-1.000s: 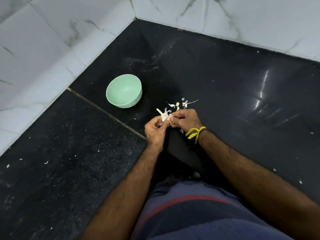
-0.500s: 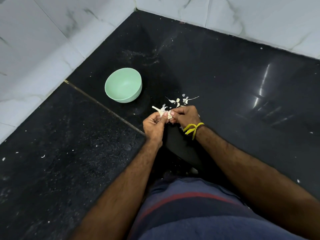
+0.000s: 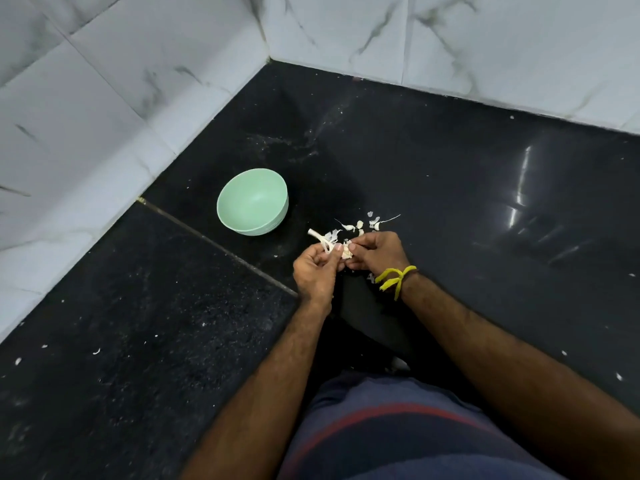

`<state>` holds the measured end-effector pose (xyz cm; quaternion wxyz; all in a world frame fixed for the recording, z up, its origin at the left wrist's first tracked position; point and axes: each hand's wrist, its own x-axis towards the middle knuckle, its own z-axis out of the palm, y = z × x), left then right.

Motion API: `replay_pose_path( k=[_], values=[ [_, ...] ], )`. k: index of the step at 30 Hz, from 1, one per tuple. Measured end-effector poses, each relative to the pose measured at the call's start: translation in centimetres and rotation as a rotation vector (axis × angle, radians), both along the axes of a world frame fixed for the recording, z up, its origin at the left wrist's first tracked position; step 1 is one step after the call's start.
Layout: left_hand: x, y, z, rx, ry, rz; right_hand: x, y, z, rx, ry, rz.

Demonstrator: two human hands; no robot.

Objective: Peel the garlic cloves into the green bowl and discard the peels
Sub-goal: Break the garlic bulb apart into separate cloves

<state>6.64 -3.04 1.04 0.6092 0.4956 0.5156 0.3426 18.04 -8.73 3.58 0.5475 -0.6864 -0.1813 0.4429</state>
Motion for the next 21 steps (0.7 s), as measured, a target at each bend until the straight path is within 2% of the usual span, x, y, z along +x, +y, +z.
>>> replay_pose_path(
  k=[4, 7, 9, 14, 17, 21],
  values=[
    [-0.3, 1.2, 0.4, 0.185, 0.296, -0.023, 0.1, 0.1, -0.3, -0.028, -0.116, -0.039],
    [-0.6, 1.7, 0.4, 0.227, 0.387, -0.056, 0.4, 0.3, -0.1, -0.054, -0.177, -0.003],
    [-0.6, 1.7, 0.4, 0.215, 0.385, -0.06, 0.3, 0.5, 0.1, -0.067, -0.266, 0.04],
    [-0.6, 1.8, 0.5, 0.121, 0.325, -0.03, -0.4, 0.6, 0.4, -0.137, -0.706, 0.152],
    [-0.7, 1.7, 0.6, 0.098, 0.299, -0.001, -0.6, 0.7, 0.5, -0.142, -0.773, 0.126],
    [-0.8, 1.8, 0.6, 0.064, 0.292, 0.01, -1.0, 0.7, 0.8, -0.224, -0.835, 0.34]
  ],
)
